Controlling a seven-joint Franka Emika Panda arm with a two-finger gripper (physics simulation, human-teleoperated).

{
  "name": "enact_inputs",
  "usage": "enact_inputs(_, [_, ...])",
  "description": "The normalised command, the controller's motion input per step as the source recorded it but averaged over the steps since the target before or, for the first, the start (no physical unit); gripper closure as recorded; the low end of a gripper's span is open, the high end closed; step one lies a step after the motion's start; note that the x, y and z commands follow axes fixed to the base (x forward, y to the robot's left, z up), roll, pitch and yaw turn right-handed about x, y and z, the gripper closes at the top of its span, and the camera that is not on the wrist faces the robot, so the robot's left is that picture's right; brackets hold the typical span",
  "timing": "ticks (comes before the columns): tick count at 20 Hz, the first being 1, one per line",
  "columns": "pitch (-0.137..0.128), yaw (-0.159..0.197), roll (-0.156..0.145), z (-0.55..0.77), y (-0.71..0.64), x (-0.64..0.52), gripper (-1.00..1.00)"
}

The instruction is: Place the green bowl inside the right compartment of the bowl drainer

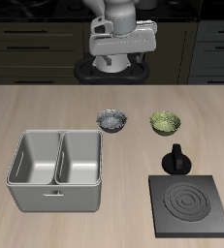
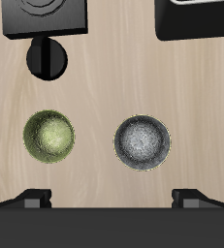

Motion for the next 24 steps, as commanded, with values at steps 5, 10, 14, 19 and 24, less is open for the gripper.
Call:
enact_inputs(5, [0.022,0.009,0.040,-0.11,0.45,0.15,-1.00])
enact_inputs(10, [0.036,-0.024,0.021,-0.06,0.42,0.22,-1.00])
enact_inputs(14, [0.015,-0.008,-0.004,-0.07,0.31,0.22,-1.00])
enact_inputs(19, [0.040,-0.001,-0.003,-0.17,0.23,0.17,-1.00])
enact_inputs(24, [0.042,0.007,0.014,-0.23,0.17,0.04,-1.00])
